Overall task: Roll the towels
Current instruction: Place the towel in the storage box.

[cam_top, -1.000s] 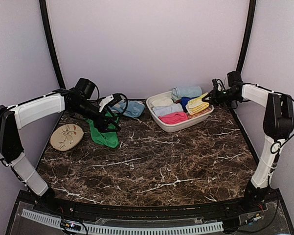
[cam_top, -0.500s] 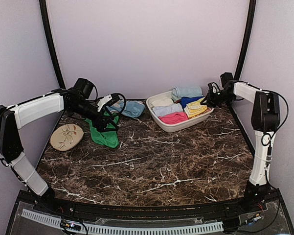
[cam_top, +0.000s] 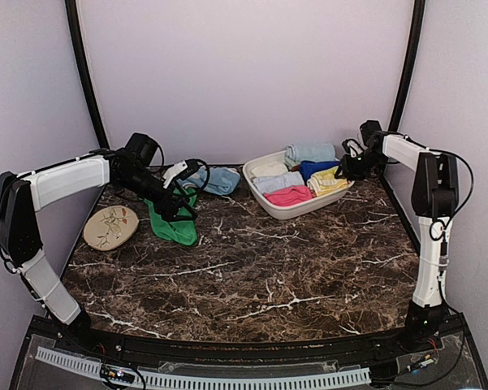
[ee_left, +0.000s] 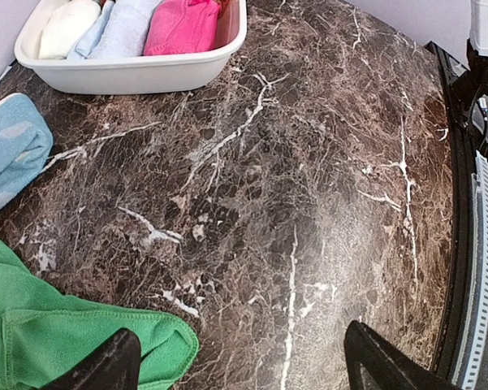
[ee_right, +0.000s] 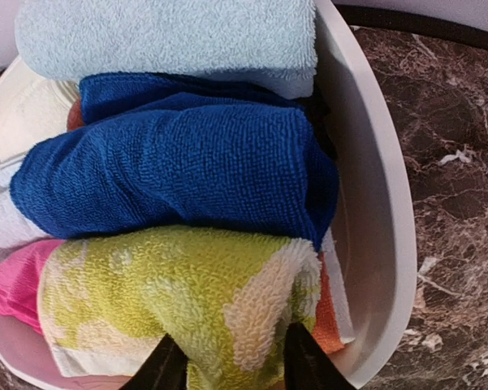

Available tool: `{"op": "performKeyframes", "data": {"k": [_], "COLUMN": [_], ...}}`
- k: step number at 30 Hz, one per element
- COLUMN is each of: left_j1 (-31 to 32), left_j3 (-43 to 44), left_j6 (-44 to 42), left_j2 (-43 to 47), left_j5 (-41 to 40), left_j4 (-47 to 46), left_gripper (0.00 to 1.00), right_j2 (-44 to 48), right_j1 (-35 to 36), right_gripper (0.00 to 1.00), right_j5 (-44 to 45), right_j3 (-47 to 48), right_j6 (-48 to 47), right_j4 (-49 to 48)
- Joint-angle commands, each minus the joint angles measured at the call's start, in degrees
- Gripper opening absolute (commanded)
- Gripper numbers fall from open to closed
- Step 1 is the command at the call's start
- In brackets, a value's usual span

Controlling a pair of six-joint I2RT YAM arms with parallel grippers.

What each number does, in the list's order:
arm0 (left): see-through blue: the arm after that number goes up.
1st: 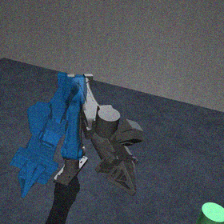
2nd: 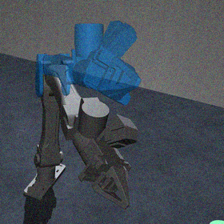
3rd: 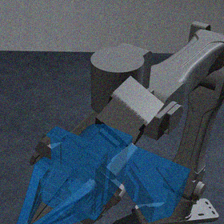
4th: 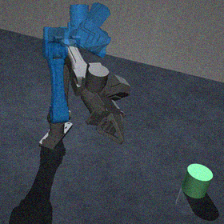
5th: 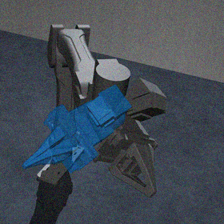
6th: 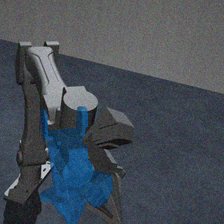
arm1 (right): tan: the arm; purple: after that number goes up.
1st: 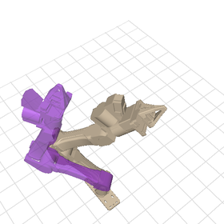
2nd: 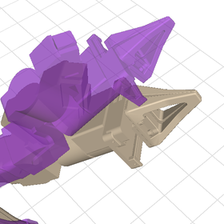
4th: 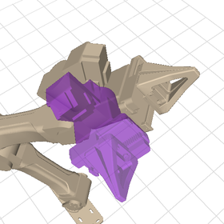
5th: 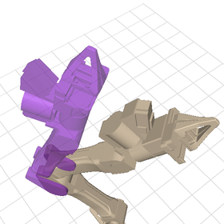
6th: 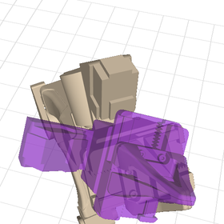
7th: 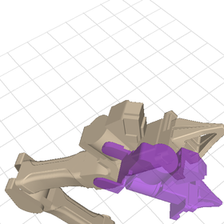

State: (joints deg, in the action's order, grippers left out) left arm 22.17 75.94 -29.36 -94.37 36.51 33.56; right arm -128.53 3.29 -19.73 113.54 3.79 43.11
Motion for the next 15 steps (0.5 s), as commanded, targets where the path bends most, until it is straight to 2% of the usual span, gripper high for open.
{"op": "performKeyframes", "data": {"k": [1,3,5,10,15], "left_j1": [-0.6,-0.7,-0.9,-2.1,-3.7], "left_j3": [1.3,1.3,1.3,0.7,-0.4], "left_j6": [-0.5,-0.5,-0.5,0.0,1.9], "left_j2": [0.4,0.5,0.9,2.5,4.6], "left_j5": [-0.2,-0.6,-0.9,-2.3,-6.1], "left_j4": [2.0,1.9,2.0,1.1,-3.1], "left_gripper": [0.89,0.89,0.90,0.91,0.96], "right_j2": [5.5,8.3,10.4,15.1,18.1], "right_j1": [0.9,1.0,1.2,2.2,4.0], "right_gripper": [0.45,0.55,0.58,0.50,0.46], "right_j5": [8.5,9.9,10.9,13.4,12.2], "right_j3": [-4.8,-6.5,-7.2,-9.6,-14.7], "right_j6": [-2.7,-2.5,-2.7,-3.5,-3.7], "right_j4": [-3.7,-6.0,-7.1,-8.9,-11.2]}}
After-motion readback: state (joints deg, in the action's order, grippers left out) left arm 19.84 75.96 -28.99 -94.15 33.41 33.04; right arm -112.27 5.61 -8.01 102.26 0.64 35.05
